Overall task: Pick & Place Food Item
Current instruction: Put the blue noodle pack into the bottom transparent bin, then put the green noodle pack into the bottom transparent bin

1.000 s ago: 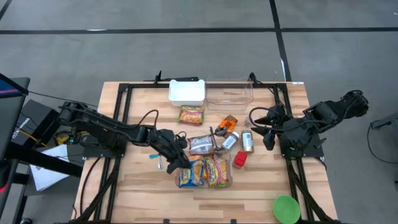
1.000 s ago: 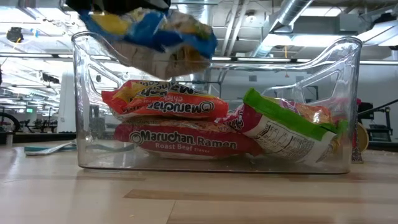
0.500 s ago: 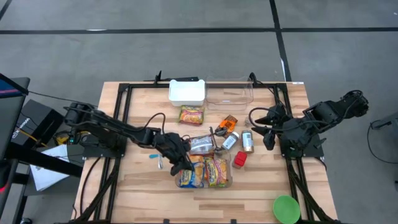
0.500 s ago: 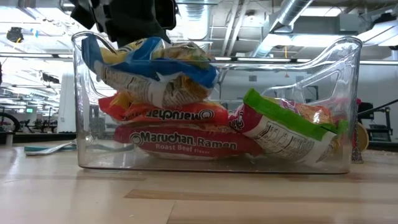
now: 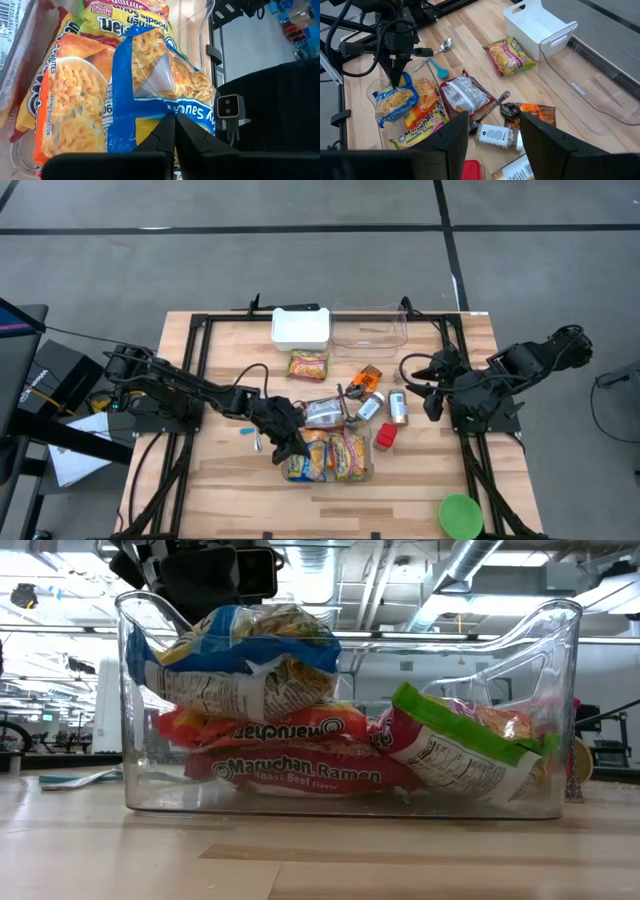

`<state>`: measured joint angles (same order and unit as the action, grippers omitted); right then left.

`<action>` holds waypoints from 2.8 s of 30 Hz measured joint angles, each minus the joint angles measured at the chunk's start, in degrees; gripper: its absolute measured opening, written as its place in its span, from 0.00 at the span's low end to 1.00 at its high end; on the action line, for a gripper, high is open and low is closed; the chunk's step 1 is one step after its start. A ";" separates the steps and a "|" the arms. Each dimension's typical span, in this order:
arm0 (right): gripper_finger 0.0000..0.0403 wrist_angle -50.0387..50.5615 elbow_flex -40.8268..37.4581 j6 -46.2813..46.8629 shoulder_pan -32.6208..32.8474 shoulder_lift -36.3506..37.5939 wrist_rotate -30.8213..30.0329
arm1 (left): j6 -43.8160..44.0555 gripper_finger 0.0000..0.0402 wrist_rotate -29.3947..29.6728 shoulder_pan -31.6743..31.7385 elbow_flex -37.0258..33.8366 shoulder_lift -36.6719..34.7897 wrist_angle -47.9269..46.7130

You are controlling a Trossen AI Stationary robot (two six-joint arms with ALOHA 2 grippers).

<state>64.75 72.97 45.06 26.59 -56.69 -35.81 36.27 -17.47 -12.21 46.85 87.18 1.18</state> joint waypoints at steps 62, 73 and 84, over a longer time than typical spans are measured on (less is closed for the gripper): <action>0.42 0.37 0.00 0.59 -2.71 0.02 -1.90 | 9.70 0.41 18.97 29.40 1.49 -21.47 -26.66; 0.42 0.43 0.00 0.97 -2.78 0.02 -1.74 | 13.83 0.39 12.80 36.96 -12.85 -16.01 -8.34; 0.42 0.90 0.00 1.48 -2.75 0.00 -1.66 | 17.51 0.37 9.89 41.29 -24.97 -10.92 11.84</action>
<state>65.65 72.97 46.53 23.83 -56.69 -37.47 53.78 -7.59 29.08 21.88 76.26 13.03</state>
